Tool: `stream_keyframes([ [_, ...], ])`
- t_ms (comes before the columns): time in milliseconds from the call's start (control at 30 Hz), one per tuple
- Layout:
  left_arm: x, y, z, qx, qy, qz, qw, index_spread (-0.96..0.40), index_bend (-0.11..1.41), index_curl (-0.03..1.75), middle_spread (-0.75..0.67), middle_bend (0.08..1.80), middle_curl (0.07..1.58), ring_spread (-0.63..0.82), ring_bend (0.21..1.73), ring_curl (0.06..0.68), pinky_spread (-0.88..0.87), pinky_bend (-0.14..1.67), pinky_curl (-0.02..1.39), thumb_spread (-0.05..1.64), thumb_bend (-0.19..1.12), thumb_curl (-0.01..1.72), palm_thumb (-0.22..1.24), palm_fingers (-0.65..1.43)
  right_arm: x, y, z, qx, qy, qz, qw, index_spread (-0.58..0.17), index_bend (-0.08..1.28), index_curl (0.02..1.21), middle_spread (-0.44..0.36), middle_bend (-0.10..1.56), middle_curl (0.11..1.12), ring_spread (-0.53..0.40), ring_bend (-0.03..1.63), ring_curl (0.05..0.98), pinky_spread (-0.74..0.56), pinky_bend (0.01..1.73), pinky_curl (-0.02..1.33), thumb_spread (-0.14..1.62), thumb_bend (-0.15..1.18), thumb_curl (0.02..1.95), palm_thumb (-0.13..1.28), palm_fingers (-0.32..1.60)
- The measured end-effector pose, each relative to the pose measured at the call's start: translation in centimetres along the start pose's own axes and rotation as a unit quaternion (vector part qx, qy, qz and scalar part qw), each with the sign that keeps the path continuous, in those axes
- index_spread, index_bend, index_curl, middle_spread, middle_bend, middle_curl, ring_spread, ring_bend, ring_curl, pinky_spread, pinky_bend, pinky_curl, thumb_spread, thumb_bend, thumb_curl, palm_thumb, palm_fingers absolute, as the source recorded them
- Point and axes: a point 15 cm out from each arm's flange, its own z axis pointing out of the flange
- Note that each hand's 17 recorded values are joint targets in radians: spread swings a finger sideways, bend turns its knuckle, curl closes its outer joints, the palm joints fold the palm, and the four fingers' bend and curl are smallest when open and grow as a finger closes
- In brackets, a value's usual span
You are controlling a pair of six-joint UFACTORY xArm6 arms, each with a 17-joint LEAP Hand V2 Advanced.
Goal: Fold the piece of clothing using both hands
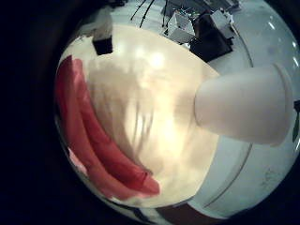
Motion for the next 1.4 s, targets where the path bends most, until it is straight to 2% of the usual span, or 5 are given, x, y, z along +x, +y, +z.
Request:
stream_keyframes([
  [300,-1.9,3.7,-4.8,0.046,0.002,0.000,0.9989,0.00,0.14,0.66,0.22,0.20,0.46,0.23,0.64,0.319,0.16,0.41,0.56,1.04,-0.03,0.41,0.50,-0.03,1.3,0.0,-11.5,0.065,0.008,-0.001,0.998,-0.428,0.40,0.47,-0.133,0.50,0.38,-0.012,0.75,0.299,0.30,0.74,0.38,1.20,-0.02,0.32,0.61,0.12],
  [633,1.2,11.4,-0.8,-0.026,0.006,0.043,0.9987,0.05,0.15,0.48,0.19,0.22,0.42,0.25,0.59,0.290,0.25,0.37,0.49,1.05,-0.02,0.38,0.51,0.06,0.1,8.5,-16.9,-0.003,-0.002,-0.022,1.000,-0.427,0.38,0.44,-0.105,0.48,0.37,-0.007,0.66,0.256,0.36,0.54,0.29,1.25,-0.01,0.31,0.65,0.22],
  [1133,3.9,14.7,7.2,-0.041,0.003,0.081,0.9959,0.06,0.18,0.39,0.21,0.17,0.35,0.37,0.51,0.255,0.37,0.33,0.40,1.07,-0.02,0.36,0.52,0.02,-1.4,15.9,-12.3,-0.078,-0.012,-0.039,0.996,-0.387,0.24,0.40,-0.116,0.34,0.33,0.043,0.53,0.214,0.34,0.46,0.26,1.23,-0.03,0.30,0.62,0.22],
  [1300,4.9,15.4,6.6,-0.027,0.011,0.083,0.9961,0.06,0.17,0.37,0.23,0.18,0.33,0.39,0.51,0.248,0.40,0.33,0.39,1.07,-0.02,0.36,0.52,0.03,0.9,16.1,-6.6,-0.124,-0.025,-0.023,0.992,-0.291,0.24,0.40,0.101,0.12,0.26,0.042,0.39,0.185,0.29,0.56,0.29,1.21,-0.04,0.28,0.52,0.02],
  [1400,5.3,15.8,6.2,-0.019,0.010,0.086,0.9961,0.06,0.17,0.37,0.23,0.18,0.32,0.40,0.51,0.247,0.40,0.32,0.38,1.07,-0.02,0.35,0.52,0.04,2.8,15.8,-3.7,-0.133,-0.030,-0.001,0.991,-0.235,0.18,0.38,0.102,0.15,0.25,0.116,0.50,0.219,0.25,0.53,0.28,1.20,-0.03,0.27,0.48,0.07],
])
